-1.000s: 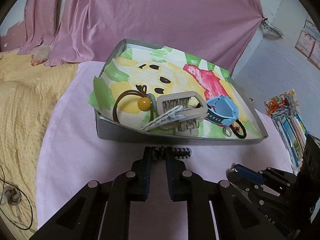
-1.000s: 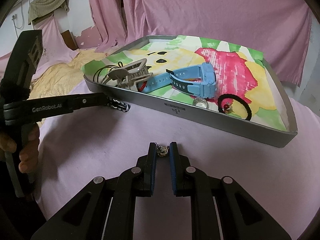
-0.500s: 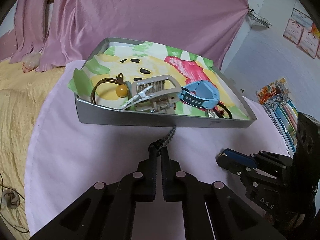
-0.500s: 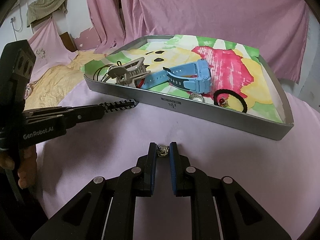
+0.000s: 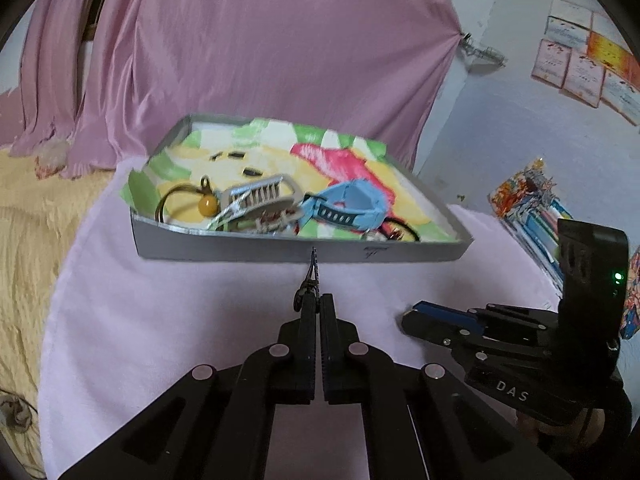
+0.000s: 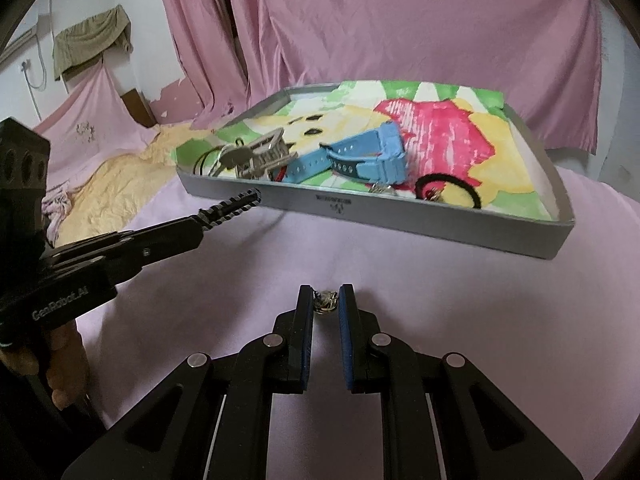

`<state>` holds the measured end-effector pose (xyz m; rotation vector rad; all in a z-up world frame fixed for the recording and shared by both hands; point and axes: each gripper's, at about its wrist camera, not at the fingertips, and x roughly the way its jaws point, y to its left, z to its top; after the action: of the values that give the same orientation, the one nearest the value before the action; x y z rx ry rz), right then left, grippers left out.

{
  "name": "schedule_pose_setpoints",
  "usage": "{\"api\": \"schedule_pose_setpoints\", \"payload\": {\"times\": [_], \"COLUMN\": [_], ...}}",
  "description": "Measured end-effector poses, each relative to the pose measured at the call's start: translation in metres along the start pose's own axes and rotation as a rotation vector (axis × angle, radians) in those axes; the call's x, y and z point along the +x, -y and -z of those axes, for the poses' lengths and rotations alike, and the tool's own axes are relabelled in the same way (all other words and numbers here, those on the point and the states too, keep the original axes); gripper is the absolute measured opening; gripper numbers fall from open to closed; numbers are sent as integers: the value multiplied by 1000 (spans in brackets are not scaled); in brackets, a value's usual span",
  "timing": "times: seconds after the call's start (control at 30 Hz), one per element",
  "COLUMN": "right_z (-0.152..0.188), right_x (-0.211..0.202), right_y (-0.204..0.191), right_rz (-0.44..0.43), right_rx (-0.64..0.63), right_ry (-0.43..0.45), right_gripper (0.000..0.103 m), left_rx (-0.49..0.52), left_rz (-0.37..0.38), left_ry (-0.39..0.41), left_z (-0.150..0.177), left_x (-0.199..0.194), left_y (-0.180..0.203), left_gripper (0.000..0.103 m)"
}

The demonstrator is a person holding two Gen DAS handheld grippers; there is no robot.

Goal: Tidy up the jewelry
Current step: 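Lower the gold earring and black-and-white beaded clip into the tray and open both tools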

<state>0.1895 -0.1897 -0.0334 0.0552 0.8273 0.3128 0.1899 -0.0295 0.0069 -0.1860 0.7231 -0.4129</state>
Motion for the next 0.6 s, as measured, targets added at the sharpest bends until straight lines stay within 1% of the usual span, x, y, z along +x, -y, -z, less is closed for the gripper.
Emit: {"api": "schedule_pose_setpoints", "payload": {"times": [0.1,0.2,0.3,0.47,0.6], "right_z": [-4,-11,-21,-39,-50], "right_x": [-9,-16,-19,-17,-7], "right_y": [4,12,20,35,45], "right_rz": [4,18,40,76,102], "right_rx": [15,26,31,40,55], "right_ry": [47,90,119,159,162], "right_gripper": [11,11,11,11,11], "left_rx": [17,10,-4,-3,3], "left_rz": [-8,-5,-11,-4,-8], "left_ry": [32,82,106,108,85], "left_z": [-4,-11,-22,-38,-45], "left_x": [-5,-9,-4,13,30], "left_y": [7,11,15,24,30], "left_gripper": [2,2,2,2,2]}}
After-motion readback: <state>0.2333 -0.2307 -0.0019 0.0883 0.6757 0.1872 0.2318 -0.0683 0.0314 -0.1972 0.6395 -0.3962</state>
